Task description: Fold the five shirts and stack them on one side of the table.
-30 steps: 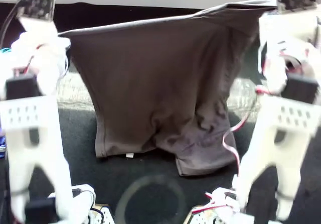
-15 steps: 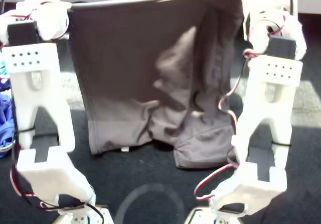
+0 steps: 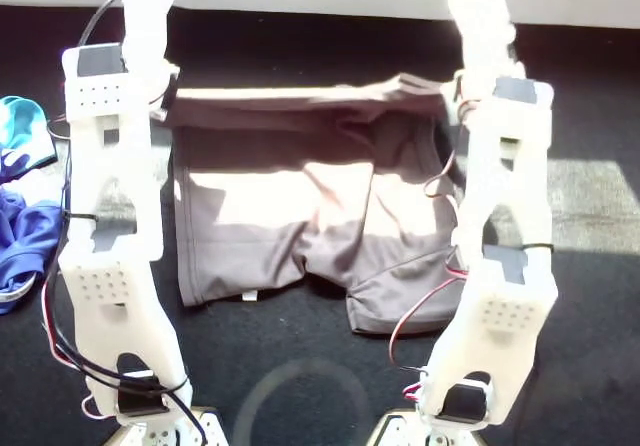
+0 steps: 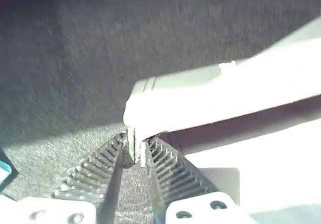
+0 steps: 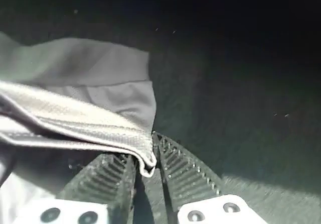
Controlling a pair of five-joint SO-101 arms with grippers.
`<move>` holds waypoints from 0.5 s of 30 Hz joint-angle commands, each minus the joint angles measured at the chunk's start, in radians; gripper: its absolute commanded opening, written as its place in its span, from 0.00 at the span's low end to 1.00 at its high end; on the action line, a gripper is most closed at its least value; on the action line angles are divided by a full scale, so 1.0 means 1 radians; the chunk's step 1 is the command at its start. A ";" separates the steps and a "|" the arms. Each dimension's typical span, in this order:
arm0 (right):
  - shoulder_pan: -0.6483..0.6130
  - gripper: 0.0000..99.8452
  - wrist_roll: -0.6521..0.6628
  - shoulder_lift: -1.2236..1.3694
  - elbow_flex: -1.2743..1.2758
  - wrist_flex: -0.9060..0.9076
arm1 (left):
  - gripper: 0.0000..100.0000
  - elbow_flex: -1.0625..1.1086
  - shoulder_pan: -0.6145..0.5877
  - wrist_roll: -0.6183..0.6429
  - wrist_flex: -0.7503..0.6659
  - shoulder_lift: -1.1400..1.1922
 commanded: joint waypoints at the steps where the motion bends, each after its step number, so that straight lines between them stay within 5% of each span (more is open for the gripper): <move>1: -0.012 0.01 -0.008 -0.018 -0.064 0.131 | 0.01 -0.041 -0.027 -0.009 0.112 -0.013; 8: 0.018 0.01 -0.003 -0.097 -0.119 0.469 | 0.01 -0.035 -0.016 -0.009 0.376 -0.015; 15: 0.010 0.01 -0.002 -0.193 -0.111 0.645 | 0.01 0.160 -0.027 -0.009 0.382 -0.182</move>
